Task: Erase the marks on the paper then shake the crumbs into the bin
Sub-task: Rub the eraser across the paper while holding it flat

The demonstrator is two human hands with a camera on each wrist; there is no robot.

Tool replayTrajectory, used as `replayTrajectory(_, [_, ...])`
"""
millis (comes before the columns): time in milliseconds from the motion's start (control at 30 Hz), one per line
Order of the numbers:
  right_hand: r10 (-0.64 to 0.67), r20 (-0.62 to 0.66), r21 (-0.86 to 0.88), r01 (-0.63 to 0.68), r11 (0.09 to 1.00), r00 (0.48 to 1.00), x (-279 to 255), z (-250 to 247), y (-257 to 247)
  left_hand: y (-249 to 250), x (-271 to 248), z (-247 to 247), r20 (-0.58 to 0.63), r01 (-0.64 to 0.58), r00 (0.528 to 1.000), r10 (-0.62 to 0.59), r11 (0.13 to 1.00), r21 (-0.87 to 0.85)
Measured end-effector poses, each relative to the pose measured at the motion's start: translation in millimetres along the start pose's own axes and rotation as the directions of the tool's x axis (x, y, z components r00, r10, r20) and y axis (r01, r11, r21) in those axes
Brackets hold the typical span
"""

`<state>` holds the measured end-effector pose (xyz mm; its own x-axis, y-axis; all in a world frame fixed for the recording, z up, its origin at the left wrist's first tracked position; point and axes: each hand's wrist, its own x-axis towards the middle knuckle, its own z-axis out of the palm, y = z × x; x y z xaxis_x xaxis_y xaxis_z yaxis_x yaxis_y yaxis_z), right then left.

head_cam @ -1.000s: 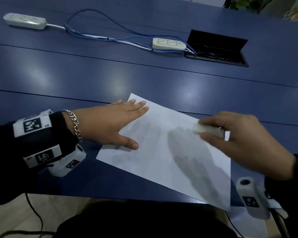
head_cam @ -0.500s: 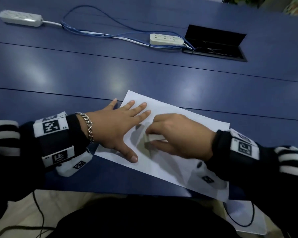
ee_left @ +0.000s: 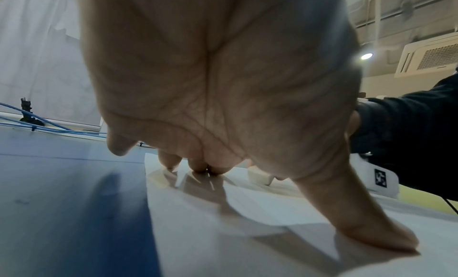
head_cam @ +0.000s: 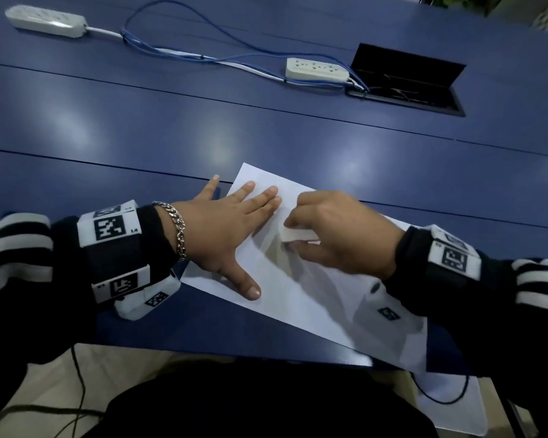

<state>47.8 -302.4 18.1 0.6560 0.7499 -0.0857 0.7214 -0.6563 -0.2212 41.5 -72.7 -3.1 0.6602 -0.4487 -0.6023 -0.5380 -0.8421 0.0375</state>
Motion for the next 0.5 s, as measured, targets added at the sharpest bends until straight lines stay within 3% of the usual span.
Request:
replayTrajectory(67, [-0.096,0.028,0.046,0.095,0.994,0.995,-12,5,-18,0,0,-1,0.009,0.007,1.000,-0.006,1.000,-0.012])
replayTrajectory(167, [-0.217,0.188,0.102,0.200,0.974,0.958,-24,7,-34,0,1,-1,0.016,0.008,1.000,-0.008,1.000,-0.008])
replayTrajectory(333, [0.057,0.030,0.019,-0.057,0.998,0.998,9,-5,7,2,0,-2,0.035,0.013,0.999,-0.013,1.000,-0.009])
replayTrajectory(400, [-0.018,0.004,0.028,0.018,0.999,1.000,0,1,-7,1,-1,-2,0.030,0.011,0.999,-0.011,1.000,-0.013])
replayTrajectory(500, [-0.173,0.150,0.083,0.162,0.983,0.973,-21,7,-34,1,-2,-2,0.015,0.015,1.000,-0.015,1.000,-0.014])
